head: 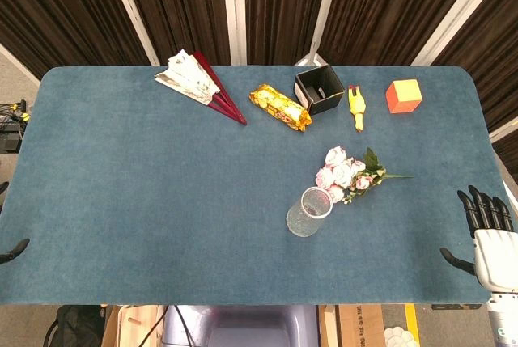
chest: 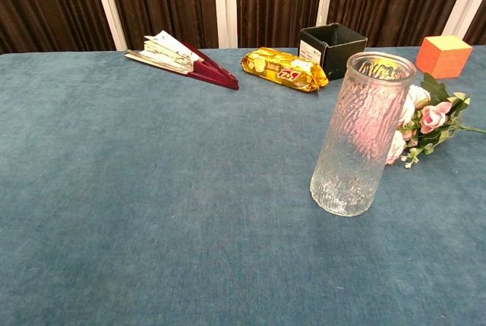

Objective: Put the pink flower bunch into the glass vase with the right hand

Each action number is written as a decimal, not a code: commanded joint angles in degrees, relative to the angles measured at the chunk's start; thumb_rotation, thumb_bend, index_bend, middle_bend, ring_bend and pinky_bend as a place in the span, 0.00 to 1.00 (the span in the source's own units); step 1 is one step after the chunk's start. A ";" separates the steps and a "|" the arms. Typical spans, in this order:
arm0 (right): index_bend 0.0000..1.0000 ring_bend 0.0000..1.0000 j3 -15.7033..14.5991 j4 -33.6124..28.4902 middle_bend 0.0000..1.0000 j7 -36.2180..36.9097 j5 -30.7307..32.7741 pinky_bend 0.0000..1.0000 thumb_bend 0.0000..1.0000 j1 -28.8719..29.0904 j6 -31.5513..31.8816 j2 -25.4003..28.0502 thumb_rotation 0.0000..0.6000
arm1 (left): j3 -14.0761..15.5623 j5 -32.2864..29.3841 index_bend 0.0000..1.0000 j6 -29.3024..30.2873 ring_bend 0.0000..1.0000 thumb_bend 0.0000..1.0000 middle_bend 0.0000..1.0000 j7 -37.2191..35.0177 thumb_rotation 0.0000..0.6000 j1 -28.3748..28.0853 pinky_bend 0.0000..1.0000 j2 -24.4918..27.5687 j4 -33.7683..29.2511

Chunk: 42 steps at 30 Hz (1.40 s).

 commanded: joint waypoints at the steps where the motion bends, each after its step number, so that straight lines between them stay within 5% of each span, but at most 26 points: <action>1: 0.08 0.07 -0.04 -0.32 0.02 0.05 0.28 0.06 0.09 -0.17 -0.06 0.23 1.00 | -0.09 -0.58 0.01 -0.35 0.00 0.25 0.00 -0.25 1.00 0.11 0.06 -0.03 0.25; 28: 0.08 0.07 0.59 -0.17 0.02 2.85 3.88 0.01 0.09 2.43 -6.85 -0.31 1.00 | -0.78 -0.17 0.01 4.33 0.00 0.25 0.00 1.98 1.00 2.34 0.05 -0.72 -0.68; 42: 0.08 0.05 6.26 7.31 0.02 4.04 16.73 0.00 0.09 17.77 -33.33 -0.79 1.00 | -2.07 -0.04 0.00 6.92 0.00 0.25 0.00 3.31 1.00 2.81 0.05 -2.73 0.66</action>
